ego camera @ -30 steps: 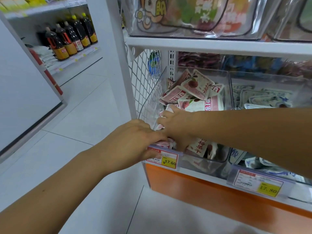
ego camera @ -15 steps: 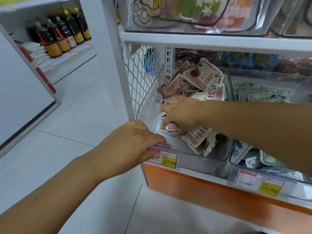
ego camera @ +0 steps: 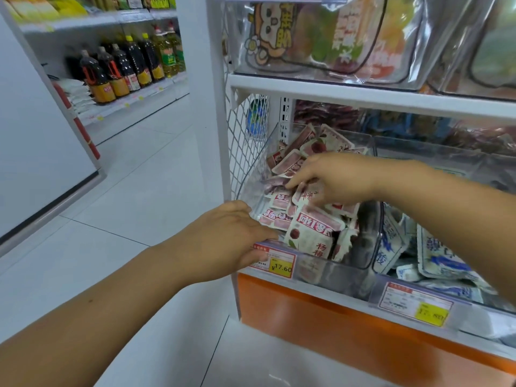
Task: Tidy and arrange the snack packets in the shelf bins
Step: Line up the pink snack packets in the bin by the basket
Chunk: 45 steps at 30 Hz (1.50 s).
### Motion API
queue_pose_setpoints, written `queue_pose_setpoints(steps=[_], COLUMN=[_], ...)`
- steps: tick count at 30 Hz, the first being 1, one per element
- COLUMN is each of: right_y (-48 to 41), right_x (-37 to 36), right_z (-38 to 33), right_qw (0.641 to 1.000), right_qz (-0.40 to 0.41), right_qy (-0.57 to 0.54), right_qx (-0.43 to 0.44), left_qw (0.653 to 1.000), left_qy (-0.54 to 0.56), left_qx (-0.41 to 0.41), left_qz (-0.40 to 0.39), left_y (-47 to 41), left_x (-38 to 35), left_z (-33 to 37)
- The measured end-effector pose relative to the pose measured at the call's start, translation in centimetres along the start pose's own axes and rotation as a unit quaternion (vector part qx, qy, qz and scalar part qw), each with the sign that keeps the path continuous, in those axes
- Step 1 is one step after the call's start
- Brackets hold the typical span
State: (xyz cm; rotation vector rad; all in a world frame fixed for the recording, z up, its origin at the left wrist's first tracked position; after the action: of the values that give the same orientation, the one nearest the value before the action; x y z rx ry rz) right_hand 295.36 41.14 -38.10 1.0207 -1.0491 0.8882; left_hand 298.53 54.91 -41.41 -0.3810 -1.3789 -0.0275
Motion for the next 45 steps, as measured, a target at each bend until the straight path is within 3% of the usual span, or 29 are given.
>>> queue_pose_setpoints(steps=[2,6,9,19,24,28,33,37,41,43,45], right_y=[1.6,3.0,2.7,3.6,3.2,2.9,2.3,0.5,1.9,2.8,3.8], right_x=[0.6,-1.8,-2.9,-4.1,-4.6,-4.3,-0.9,-3.2,-3.9,-3.0,-0.5], right_z=[0.3,-0.9,-2.0,-3.4,-1.4,-1.9,-2.6,-6.5,-5.6,-3.7,-0.4], right_qw=[0.999,0.99,0.983,0.972,0.978,0.989,0.952,0.964,0.936,0.936,0.958], right_qz=[0.002,-0.075,-0.058,-0.029,-0.016,-0.016,0.089,0.025,-0.069,-0.046,0.058], right_qy=[-0.011,0.085,0.139,0.147,0.019,-0.052,-0.278,-0.266,-0.345,-0.348,-0.273], right_qx=[-0.033,-0.078,-0.107,-0.178,-0.205,-0.138,-0.096,-0.008,0.011,-0.015,-0.072], left_qw=[1.0,0.999,0.996,0.995,0.994,0.994,0.994,0.989,0.997,0.998,0.997], left_qy=[-0.001,0.041,0.067,0.079,0.09,0.09,0.093,0.107,0.018,-0.034,-0.045], left_qx=[0.004,0.033,0.052,0.063,0.058,0.053,0.051,0.083,0.058,0.042,0.032], left_qz=[0.005,-0.014,0.004,-0.005,0.003,0.013,0.039,0.066,0.048,0.04,0.051], left_y=[-0.1,-0.1,0.0,0.2,0.1,0.3,0.3,0.6,0.3,0.2,0.1], left_x=[0.3,0.6,1.7,1.7,1.8,1.8,2.2,2.4,1.9,1.5,1.8], left_z=[0.2,0.1,-0.1,-0.5,-0.4,-0.4,-0.2,-0.5,-0.4,-0.3,-0.4])
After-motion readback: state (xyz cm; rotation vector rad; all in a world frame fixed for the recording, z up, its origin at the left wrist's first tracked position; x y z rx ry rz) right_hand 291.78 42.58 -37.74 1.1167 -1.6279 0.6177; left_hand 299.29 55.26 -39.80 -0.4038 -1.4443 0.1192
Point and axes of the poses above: each hand's wrist, its own y-axis away from the middle knuckle, its own x-axis out of the back of the hand, z = x × y, the point moved 9 cm from there along -y, towards the middle knuckle, and after that the axes turned 13 degrees about y, right-handed, at the moved point
